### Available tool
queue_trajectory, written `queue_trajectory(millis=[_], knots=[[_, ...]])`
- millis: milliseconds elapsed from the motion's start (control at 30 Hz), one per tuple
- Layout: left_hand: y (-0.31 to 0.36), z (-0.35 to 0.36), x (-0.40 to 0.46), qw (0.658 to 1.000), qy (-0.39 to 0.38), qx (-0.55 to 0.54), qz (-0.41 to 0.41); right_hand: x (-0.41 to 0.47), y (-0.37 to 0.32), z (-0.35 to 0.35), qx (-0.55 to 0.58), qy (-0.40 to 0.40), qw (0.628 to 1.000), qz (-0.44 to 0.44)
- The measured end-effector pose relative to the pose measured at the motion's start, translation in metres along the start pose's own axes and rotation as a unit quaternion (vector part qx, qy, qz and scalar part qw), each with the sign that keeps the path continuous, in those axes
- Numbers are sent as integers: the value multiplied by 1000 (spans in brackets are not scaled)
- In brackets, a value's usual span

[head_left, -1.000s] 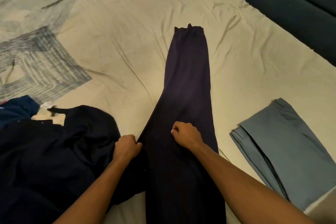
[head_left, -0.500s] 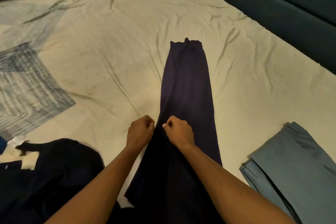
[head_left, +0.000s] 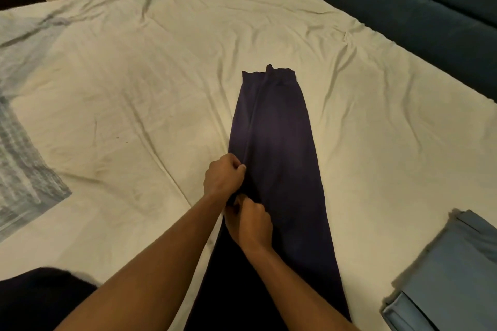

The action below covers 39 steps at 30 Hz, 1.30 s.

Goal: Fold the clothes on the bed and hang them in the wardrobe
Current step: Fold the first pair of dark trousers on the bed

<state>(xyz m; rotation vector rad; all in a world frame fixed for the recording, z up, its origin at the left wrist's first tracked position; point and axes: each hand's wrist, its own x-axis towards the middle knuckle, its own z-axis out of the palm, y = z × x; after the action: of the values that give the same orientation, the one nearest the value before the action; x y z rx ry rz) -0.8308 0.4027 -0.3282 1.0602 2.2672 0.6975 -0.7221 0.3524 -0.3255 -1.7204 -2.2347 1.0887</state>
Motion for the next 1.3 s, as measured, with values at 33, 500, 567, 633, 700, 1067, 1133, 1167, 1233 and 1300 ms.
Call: queue_trajectory(millis=[33,500,567,633,700,1067,1133,1167,1233,1300], knots=[[2,2,3,1000,13,-3,5,-1,2,0,10,3,1000,-11],[22,20,37,987,141,-57,-50,4,6,7,-31,-31,990,-135],[23,22,46,992,102,-54,-42,8,5,4,-56,-57,988,-135],[33,22,61,998,47,-34,-27,12,3,1,-79,-73,985,-137],[47,18,75,998,32,-44,-17,14,0,-4,-86,-85,983,-137],[62,16,130,982,44,-173,-63,35,-2,-22,-64,-93,986,-123],[70,17,143,981,34,-185,-53,50,11,-23,-63,48,990,-120],[75,18,149,980,20,-190,-53,62,19,-25,-79,136,979,-128],[85,22,161,979,-16,-195,-59,88,36,-33,-100,260,951,-136],[95,25,174,979,-33,-193,-57,116,48,-45,-95,296,944,-109]])
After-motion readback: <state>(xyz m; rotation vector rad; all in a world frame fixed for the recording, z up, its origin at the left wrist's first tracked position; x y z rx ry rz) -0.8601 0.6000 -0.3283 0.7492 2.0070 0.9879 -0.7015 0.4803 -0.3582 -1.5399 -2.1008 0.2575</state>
